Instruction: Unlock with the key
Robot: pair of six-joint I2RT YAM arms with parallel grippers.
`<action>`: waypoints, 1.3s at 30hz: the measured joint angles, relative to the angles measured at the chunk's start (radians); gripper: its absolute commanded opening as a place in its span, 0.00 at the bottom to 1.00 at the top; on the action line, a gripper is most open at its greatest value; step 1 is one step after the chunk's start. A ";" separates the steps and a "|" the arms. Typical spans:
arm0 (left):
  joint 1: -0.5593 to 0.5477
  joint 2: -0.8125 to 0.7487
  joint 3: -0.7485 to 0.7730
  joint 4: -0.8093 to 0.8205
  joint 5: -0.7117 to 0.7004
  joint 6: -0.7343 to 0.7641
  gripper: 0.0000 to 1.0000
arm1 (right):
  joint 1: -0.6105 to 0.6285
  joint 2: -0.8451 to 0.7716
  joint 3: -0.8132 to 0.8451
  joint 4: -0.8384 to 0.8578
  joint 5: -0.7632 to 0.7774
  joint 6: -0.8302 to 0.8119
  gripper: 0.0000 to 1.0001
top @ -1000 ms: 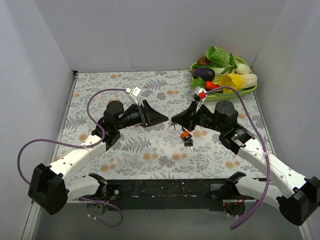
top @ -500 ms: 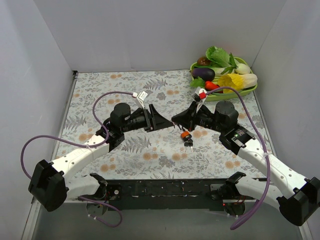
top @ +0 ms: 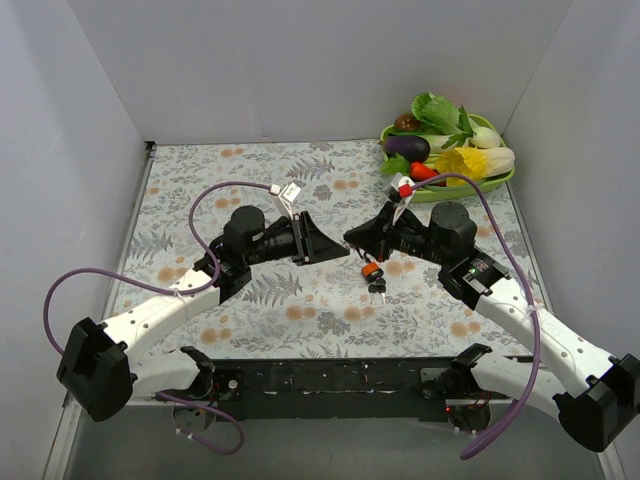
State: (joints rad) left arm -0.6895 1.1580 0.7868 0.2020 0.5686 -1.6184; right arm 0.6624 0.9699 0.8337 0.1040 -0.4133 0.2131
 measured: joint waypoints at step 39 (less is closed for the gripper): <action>-0.014 0.061 0.241 -0.620 0.161 0.522 0.00 | -0.060 -0.063 -0.051 -0.064 -0.270 0.021 0.66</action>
State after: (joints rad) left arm -0.7036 1.2194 1.0279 -0.4179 0.7300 -1.0966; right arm 0.6029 0.9070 0.7826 0.0399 -0.6838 0.2340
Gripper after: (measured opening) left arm 0.015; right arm 0.663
